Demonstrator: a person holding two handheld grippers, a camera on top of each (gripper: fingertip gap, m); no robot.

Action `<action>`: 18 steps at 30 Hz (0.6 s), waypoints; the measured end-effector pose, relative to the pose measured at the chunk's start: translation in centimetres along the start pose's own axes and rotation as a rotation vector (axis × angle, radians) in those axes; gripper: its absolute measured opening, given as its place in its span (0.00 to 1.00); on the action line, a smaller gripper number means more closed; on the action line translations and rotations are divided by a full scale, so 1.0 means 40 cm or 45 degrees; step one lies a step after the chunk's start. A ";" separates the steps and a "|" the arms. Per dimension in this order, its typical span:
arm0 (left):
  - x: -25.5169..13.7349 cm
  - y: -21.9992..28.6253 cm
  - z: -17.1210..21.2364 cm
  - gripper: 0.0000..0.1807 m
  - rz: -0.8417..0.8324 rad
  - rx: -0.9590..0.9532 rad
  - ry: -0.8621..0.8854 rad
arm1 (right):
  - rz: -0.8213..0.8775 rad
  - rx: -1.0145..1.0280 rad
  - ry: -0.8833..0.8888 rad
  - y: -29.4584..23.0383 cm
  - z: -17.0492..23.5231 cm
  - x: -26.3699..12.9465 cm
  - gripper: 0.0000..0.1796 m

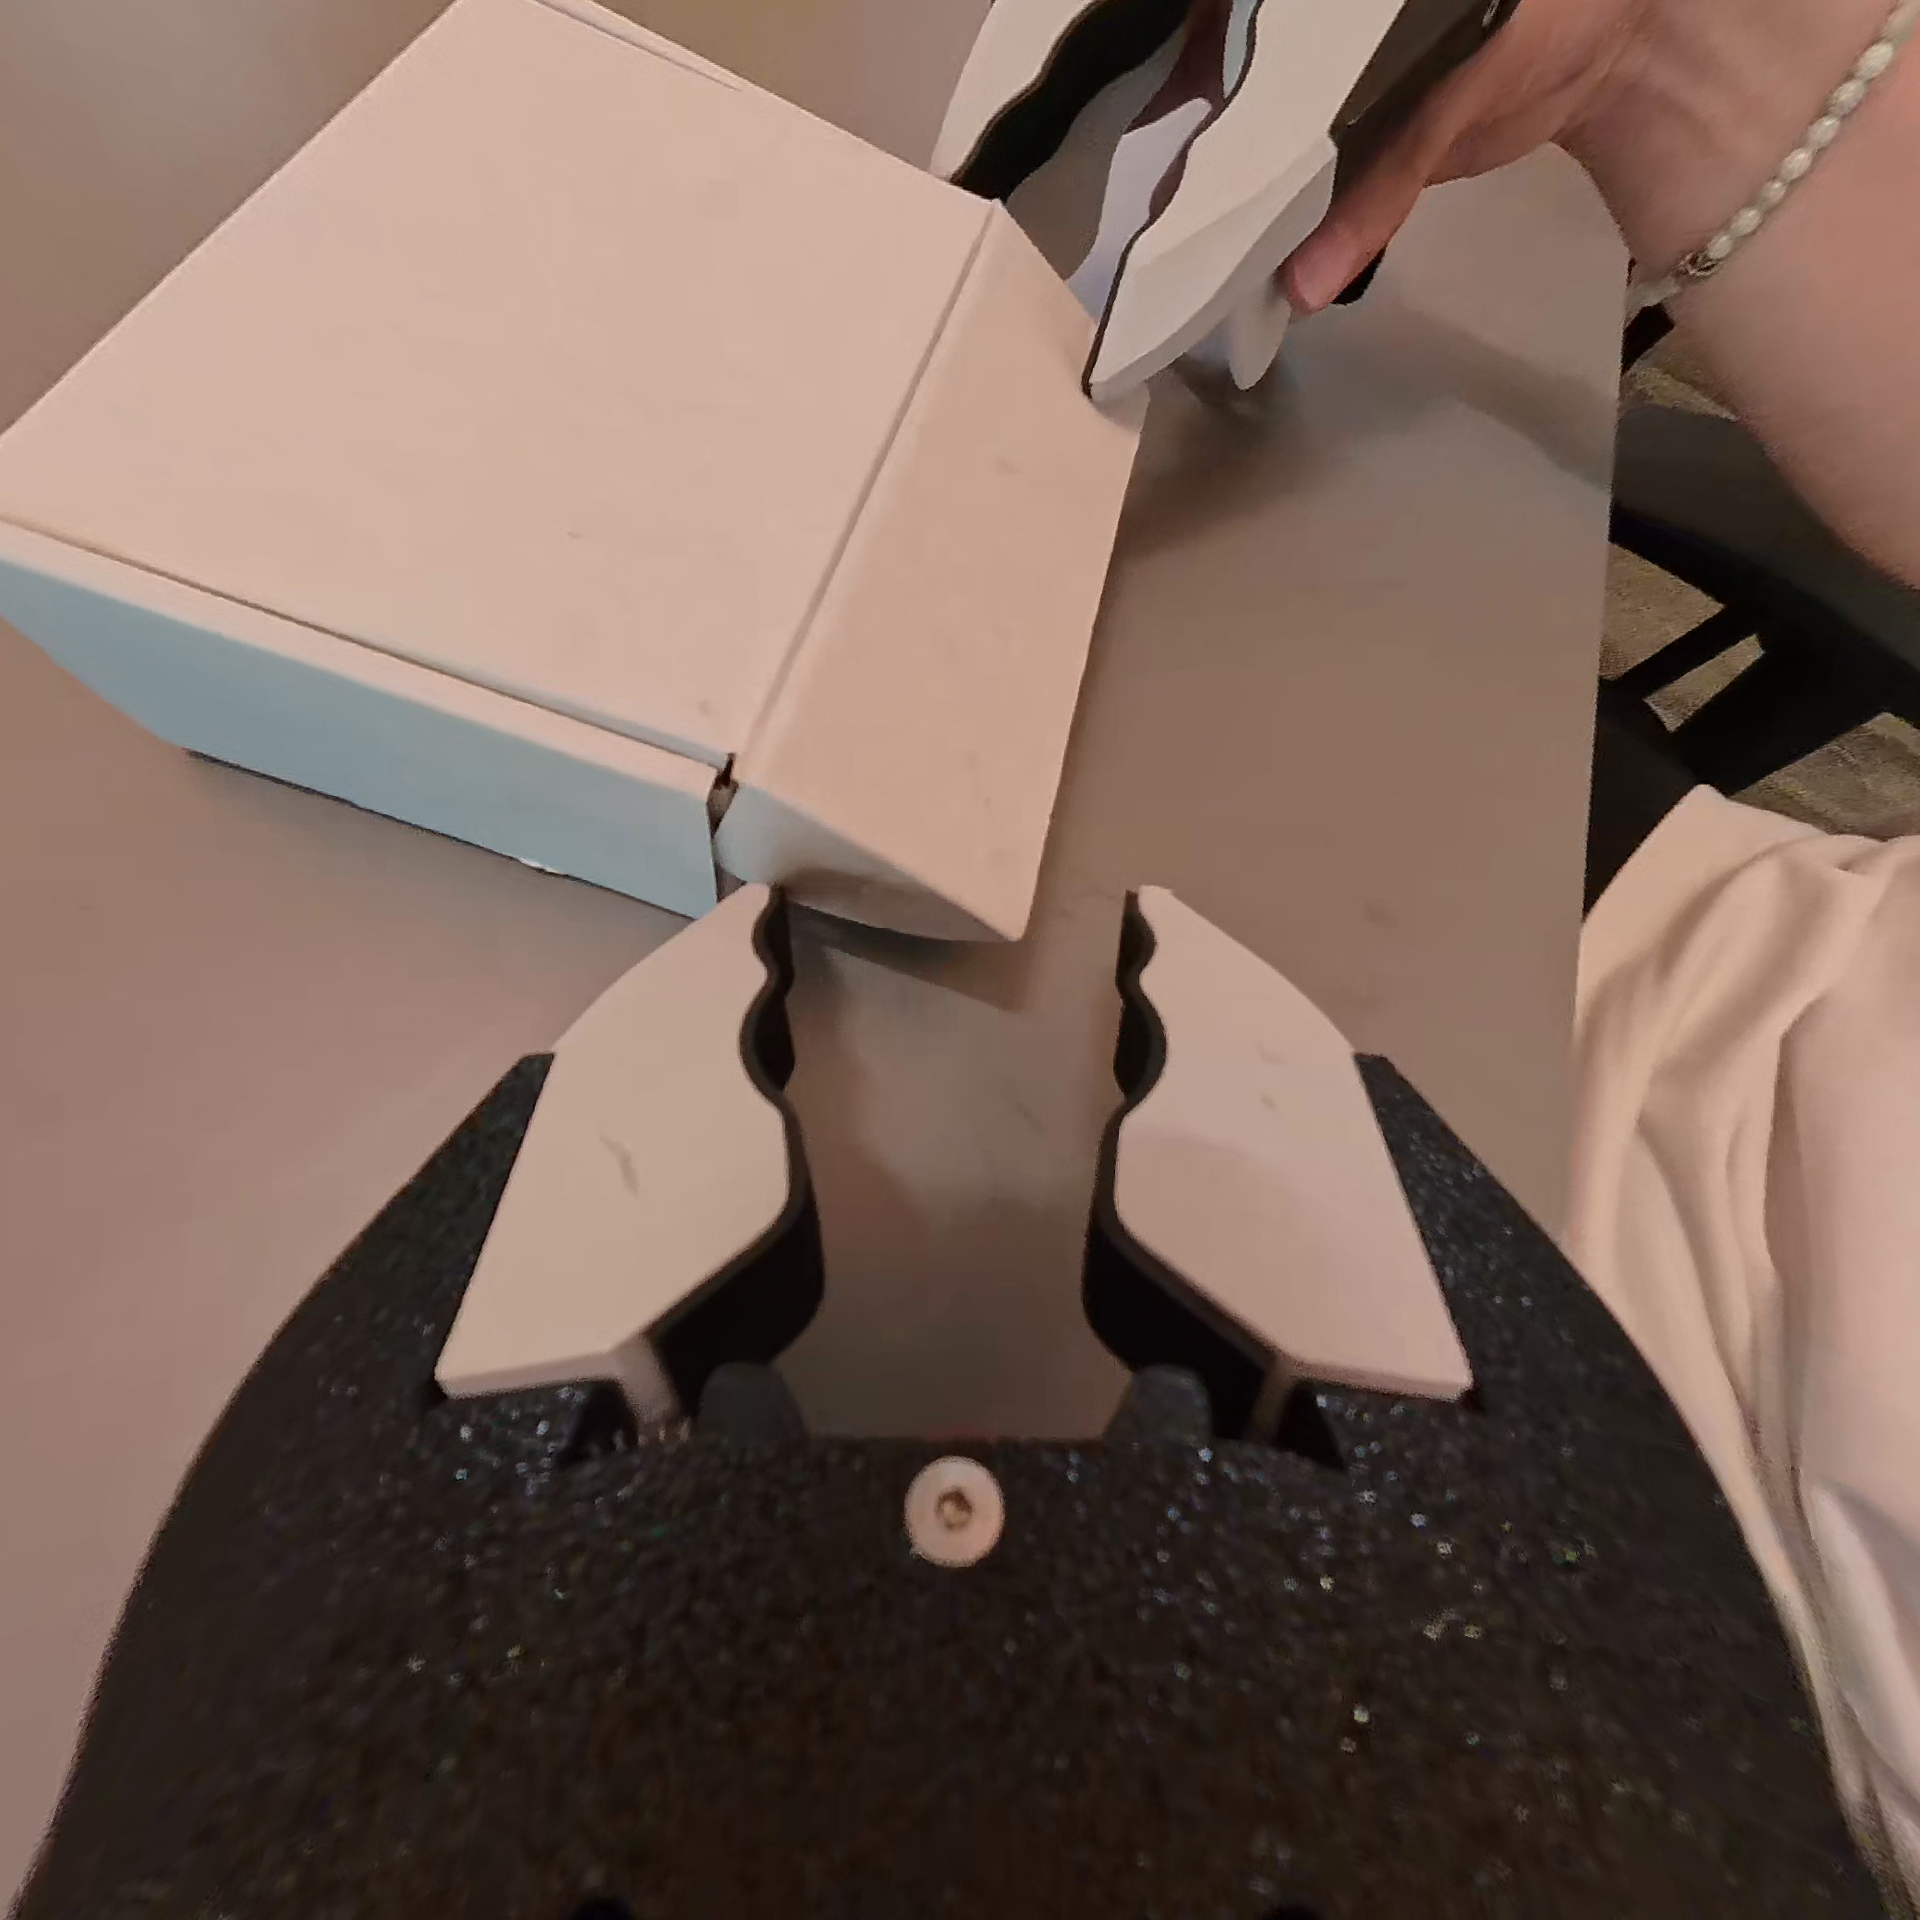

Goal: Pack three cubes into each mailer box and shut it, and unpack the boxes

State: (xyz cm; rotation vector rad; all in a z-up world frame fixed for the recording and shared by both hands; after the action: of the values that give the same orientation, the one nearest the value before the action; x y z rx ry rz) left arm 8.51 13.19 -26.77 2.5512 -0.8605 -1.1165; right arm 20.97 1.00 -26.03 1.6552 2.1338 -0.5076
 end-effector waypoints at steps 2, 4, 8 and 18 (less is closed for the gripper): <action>0.001 -0.002 -0.001 0.32 -0.003 -0.012 0.005 | 0.002 0.009 -0.002 0.001 0.000 0.001 0.29; 0.000 -0.004 -0.003 0.31 0.016 -0.044 0.016 | 0.004 0.009 -0.005 0.001 0.000 0.001 0.29; -0.002 -0.026 -0.013 0.29 -0.015 -0.090 0.077 | 0.016 0.010 -0.008 0.004 -0.001 0.002 0.29; -0.034 -0.038 -0.047 0.34 0.052 -0.254 0.224 | 0.045 -0.036 -0.038 0.018 -0.011 0.000 0.34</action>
State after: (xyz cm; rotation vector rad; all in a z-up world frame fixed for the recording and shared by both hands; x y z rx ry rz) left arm 9.79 15.18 -25.31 2.4128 -0.7160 -0.9011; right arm 21.63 1.41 -25.69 1.6562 2.0773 -0.4862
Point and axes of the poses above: each gripper's, where its closed fingertips meet, x out along the fingers, z out of its underside, y = z × x across the jaws, the point moved 3 cm from there along -x, back along the fingers, and after that the axes turned 14 degrees about -x, right-handed, at the moved point
